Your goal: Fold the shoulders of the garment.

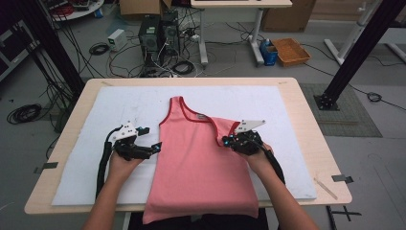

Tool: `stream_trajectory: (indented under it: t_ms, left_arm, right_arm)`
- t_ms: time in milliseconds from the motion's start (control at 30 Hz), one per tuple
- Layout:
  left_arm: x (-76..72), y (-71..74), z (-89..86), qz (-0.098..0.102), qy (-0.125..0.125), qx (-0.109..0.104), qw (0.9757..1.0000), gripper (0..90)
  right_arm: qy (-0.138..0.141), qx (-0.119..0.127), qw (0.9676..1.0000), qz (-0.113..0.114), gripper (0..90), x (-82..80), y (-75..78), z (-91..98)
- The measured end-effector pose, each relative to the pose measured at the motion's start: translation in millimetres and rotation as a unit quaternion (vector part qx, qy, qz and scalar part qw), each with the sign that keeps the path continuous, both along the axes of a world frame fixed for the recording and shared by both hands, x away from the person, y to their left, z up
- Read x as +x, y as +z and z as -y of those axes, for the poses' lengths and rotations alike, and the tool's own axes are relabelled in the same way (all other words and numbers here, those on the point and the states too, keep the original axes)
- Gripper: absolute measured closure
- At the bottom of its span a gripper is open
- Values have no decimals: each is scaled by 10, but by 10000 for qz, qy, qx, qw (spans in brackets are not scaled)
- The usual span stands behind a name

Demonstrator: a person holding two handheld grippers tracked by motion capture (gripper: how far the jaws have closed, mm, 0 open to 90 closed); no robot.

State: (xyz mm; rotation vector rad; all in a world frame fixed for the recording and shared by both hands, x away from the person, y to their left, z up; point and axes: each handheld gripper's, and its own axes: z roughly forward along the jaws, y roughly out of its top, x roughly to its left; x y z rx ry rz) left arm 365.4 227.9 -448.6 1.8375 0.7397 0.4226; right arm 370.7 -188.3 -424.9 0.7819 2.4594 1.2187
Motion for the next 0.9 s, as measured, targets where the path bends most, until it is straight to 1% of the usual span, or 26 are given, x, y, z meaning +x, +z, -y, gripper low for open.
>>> stream_trajectory:
  t_ms: [33,67,100,167,200,267,300,367,400,433,500,533,567,600,633,667,700,733,767,800,900]
  left_arm:
    - [5,1,-11,-21,0,-18,10000,155]
    - [9,-1,-15,-36,28,-65,10000,155]
    - [14,-2,-22,-59,29,-100,9999,155]
    - [26,-4,-35,-112,34,-168,9998,155]
    - [27,-3,-41,-126,40,-175,9998,155]
    - [23,-3,-38,-107,42,-167,9998,155]
    - [17,-2,-31,-82,36,-134,9999,155]
    - [4,-1,-13,-16,11,-51,10000,155]
    - [1,-1,-7,-12,16,-35,10000,155]
    - [3,1,-12,-16,12,-21,10000,155]
    - [11,-2,-23,-47,36,-105,9999,155]
    - [15,-2,-30,-49,41,-126,9999,155]
    - [14,-2,-31,-68,53,-142,9999,155]
    - [14,-3,-31,-65,52,-141,9999,155]
    - [15,-2,-30,-52,42,-129,9999,155]
    - [15,-2,-30,-52,42,-129,9999,155]
    - [16,-2,-30,-56,40,-126,9999,155]
    - [16,-2,-31,-74,48,-137,9999,155]
    - [19,-3,-35,-89,44,-153,9998,155]
    - [21,-2,-40,-93,42,-159,9998,155]
    - [20,-2,-43,-91,52,-174,9998,155]
  right_arm:
    - [32,-28,10000,48,870,-31,7,4]
    - [73,-111,9999,110,869,-88,7,10]
    - [103,-183,9996,193,868,-130,-8,16]
    - [163,-315,9990,282,867,-200,-64,23]
    - [187,-337,9989,285,867,-220,-101,26]
    - [197,-394,9988,219,867,-240,-164,27]
    - [239,-401,9987,179,867,-245,-188,26]
    - [256,-506,9983,164,865,-269,-212,22]
    - [279,-500,9982,158,859,-282,-220,23]
    - [293,-501,9982,151,845,-293,-229,20]
    - [306,-589,9977,135,806,-304,-248,3]
    - [317,-590,9976,155,788,-306,-256,-5]
    - [292,-576,9978,159,738,-305,-254,-8]
    - [284,-517,9982,88,685,-298,-246,-7]
    - [280,-416,9987,82,622,-288,-231,4]
    - [280,-416,9987,82,622,-288,-231,4]
    - [164,-311,9993,130,542,-286,-208,23]
    - [-108,-33,9998,142,434,-256,-155,104]
    - [-234,113,9996,107,411,-241,-129,159]
    - [-346,219,9991,124,383,-221,-109,219]
    - [-690,435,9967,29,314,-184,-71,414]
